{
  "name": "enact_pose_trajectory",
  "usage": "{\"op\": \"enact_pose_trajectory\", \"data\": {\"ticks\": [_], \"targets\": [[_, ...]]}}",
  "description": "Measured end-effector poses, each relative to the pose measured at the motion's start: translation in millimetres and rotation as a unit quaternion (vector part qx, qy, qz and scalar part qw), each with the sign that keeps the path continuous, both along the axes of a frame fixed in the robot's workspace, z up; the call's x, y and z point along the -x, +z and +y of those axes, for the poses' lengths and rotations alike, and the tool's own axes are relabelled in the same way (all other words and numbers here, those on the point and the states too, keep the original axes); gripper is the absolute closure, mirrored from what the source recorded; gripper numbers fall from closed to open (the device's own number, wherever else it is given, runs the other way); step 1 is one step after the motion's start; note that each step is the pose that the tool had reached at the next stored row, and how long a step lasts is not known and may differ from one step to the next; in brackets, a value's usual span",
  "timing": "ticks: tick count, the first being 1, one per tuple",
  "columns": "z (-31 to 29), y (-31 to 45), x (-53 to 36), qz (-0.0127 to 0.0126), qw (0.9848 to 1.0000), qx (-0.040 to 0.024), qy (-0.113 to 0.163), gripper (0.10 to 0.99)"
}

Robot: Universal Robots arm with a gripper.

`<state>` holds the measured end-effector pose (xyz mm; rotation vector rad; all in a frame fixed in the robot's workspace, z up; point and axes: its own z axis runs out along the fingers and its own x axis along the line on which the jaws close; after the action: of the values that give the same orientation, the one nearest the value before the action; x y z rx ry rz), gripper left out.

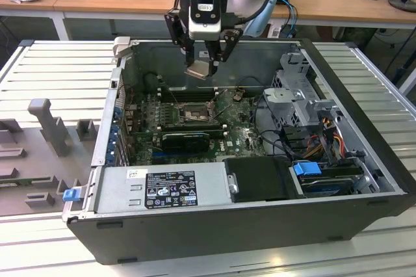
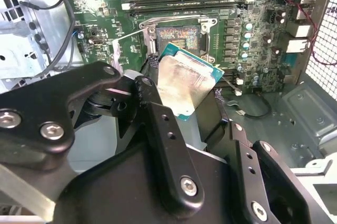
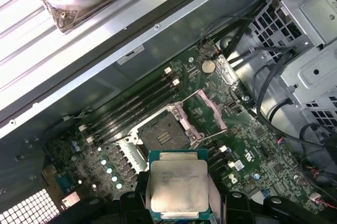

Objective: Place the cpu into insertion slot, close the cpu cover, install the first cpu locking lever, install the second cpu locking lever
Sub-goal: 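Place the cpu into insertion slot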

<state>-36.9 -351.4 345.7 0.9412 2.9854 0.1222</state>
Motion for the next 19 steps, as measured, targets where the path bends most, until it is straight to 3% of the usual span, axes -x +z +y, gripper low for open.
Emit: {"op": "enact_pose_trajectory", "data": {"ticks": [5, 9, 11, 16, 19], "targets": [[0.0, -0.2, 0.0, 0.0000, 0.9999, 0.0000, -0.015, 0.557], [0.0, -1.0, 0.0, 0.0000, 0.9989, 0.0001, -0.047, 0.557], [0.0, -1.8, 0.0, 0.0000, 0.9975, 0.0001, -0.071, 0.557], [0.0, -7.8, 0.0, 0.0000, 0.9907, 0.0001, -0.136, 0.557], [0.0, -17.3, 0.0, 0.0000, 0.9890, 0.0002, -0.148, 0.557]]}}
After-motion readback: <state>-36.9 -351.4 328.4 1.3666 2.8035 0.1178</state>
